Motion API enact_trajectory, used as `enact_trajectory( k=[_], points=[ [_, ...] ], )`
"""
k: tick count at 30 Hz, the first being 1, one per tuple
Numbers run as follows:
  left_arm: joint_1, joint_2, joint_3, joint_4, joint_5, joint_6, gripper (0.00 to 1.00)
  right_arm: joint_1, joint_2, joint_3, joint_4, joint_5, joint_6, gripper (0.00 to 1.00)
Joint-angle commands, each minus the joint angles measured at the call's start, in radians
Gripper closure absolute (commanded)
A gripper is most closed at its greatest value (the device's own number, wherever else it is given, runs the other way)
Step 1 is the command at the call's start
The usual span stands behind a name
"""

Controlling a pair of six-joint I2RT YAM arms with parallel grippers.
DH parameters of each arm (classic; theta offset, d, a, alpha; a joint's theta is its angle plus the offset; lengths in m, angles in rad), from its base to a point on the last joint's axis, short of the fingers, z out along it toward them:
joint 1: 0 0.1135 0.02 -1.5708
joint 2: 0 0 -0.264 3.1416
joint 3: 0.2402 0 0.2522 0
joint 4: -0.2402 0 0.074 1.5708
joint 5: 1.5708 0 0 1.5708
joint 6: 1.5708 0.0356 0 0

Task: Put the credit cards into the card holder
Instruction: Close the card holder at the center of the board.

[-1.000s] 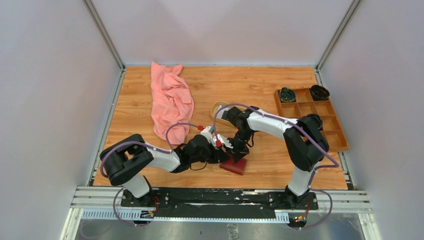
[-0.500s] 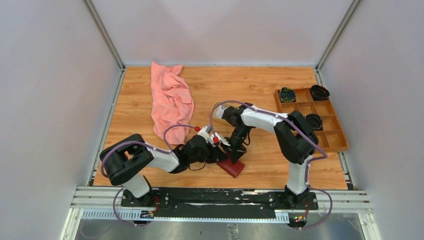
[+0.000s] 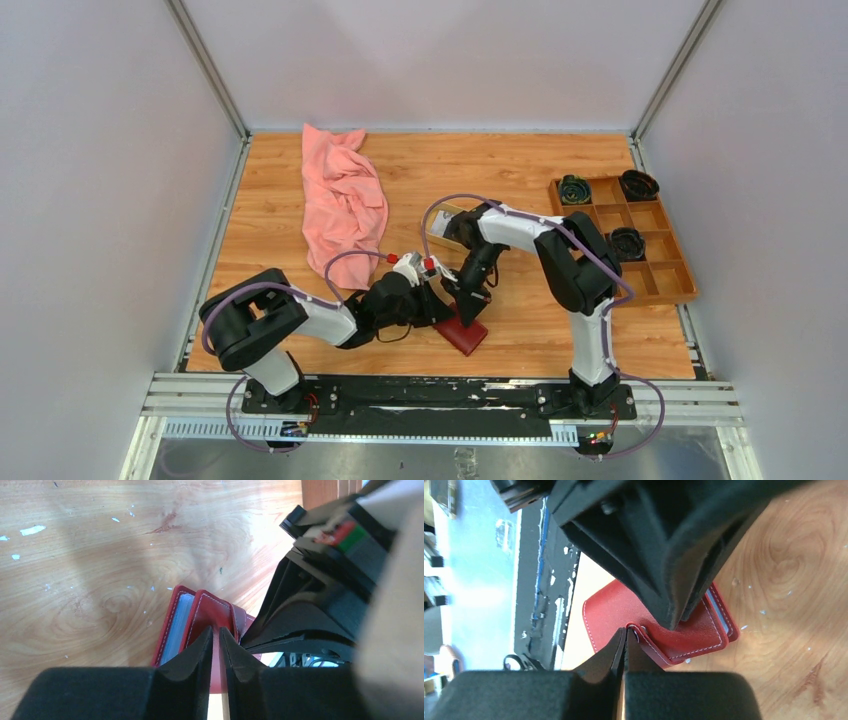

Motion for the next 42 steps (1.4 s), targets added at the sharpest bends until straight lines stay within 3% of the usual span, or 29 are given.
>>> enact_trajectory(
  k=[1,42],
  points=[
    [-0.026,0.003,0.002,0.045,0.008,0.12,0.83,-0.007,0.097,-0.019,0.085,0.169,0.128,1.0],
    [-0.026,-0.059,-0.074,0.087,-0.011,0.132,0.84,-0.049,0.323,0.201,-0.026,0.114,0.295,1.0]
  ],
)
